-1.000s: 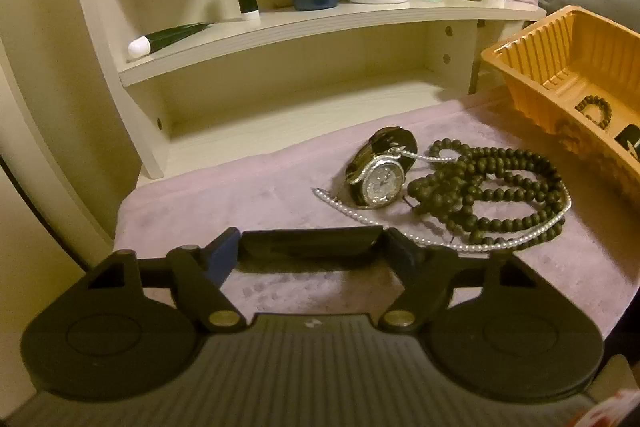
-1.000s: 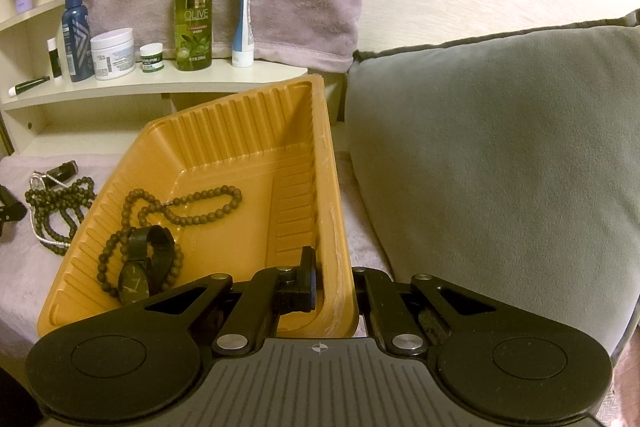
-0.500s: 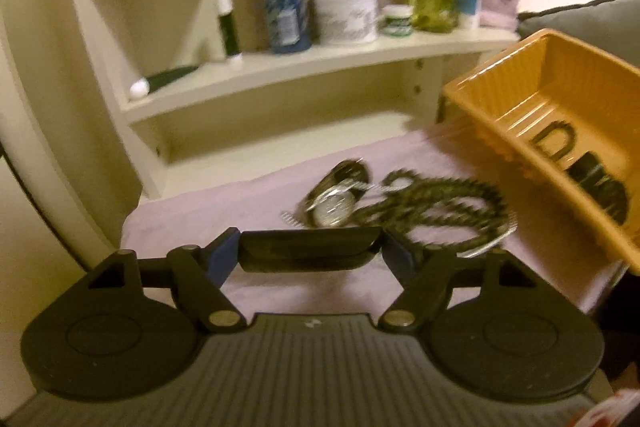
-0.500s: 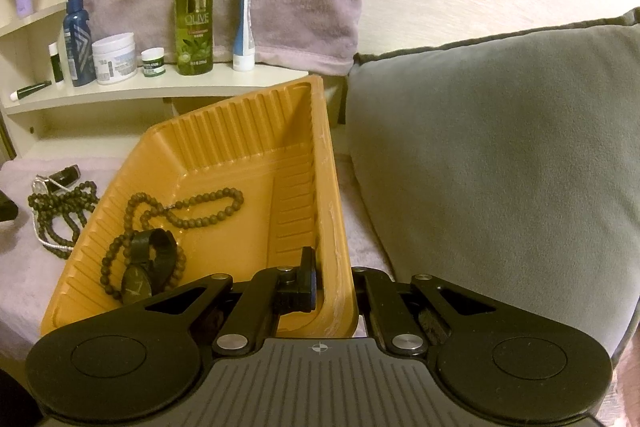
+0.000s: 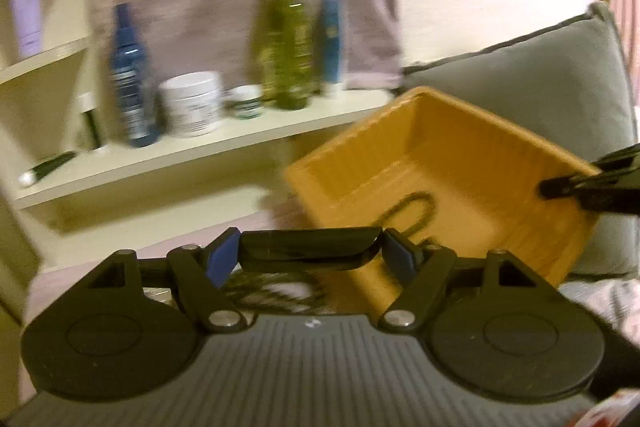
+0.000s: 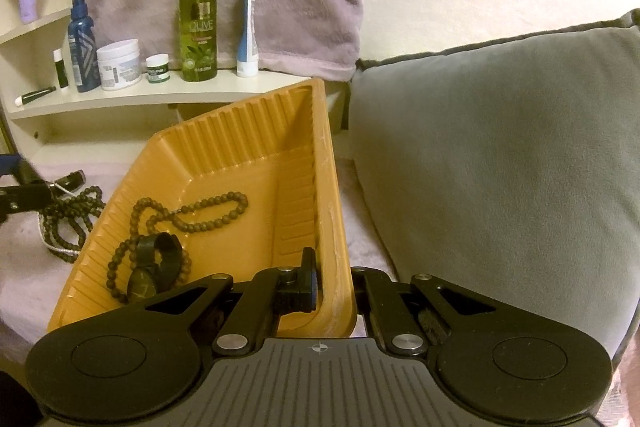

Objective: Organize jewelry
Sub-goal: 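Carry the black case over the tray and release it inside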

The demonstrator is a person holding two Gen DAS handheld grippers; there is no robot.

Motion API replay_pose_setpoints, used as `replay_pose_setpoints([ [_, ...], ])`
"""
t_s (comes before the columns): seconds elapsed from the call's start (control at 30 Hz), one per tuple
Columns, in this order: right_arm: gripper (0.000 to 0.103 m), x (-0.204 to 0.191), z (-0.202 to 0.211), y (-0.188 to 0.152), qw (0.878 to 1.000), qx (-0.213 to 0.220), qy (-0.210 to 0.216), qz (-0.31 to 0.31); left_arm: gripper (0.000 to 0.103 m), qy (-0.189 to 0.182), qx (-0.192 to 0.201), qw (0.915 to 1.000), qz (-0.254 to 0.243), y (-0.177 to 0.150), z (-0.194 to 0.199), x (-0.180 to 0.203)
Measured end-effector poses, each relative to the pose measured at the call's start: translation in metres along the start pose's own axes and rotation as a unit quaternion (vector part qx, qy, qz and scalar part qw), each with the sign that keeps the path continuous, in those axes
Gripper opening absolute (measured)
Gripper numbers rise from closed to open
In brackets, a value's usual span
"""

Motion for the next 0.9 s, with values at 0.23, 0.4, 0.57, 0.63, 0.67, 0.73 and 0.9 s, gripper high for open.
replay_pose_setpoints([
  [0.23,0.005,0.001,0.001,0.0,1.0,0.001,0.004,-0.004,0.074,-0.06,-0.004,0.998,-0.023,-0.001,-0.022,0.052],
  [0.4,0.005,0.001,0.001,0.0,1.0,0.001,0.004,-0.005,0.075,-0.093,-0.013,0.9952,-0.03,-0.001,-0.034,0.068],
  [0.57,0.005,0.001,0.001,0.001,1.0,0.002,0.006,-0.006,0.075,-0.122,-0.022,0.9915,-0.04,-0.002,-0.039,0.075],
  [0.63,0.005,0.001,0.002,0.001,1.0,0.003,0.007,-0.006,0.075,-0.128,-0.023,0.9904,-0.046,-0.003,-0.039,0.077],
  [0.67,0.005,0.001,0.002,0.001,1.0,0.003,0.007,-0.006,0.075,-0.131,-0.024,0.9899,-0.048,-0.003,-0.04,0.078],
  [0.73,0.005,0.001,0.002,0.001,1.0,0.004,0.006,-0.006,0.075,-0.136,-0.024,0.9892,-0.049,-0.004,-0.041,0.079],
  [0.9,0.005,0.0,0.002,0.002,1.0,0.004,0.007,-0.006,0.08,-0.131,-0.014,0.9901,-0.047,-0.001,-0.04,0.076],
])
Point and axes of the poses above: each gripper's, at about its wrist camera, not at the fingertips, and z roughly against the way its jaws point, x to its right, y to its top, the point moved 1 cm from there along -z, roughly the way its jaws point, and after that the axes turned 9 degrees about x, right-handed, at the moved point
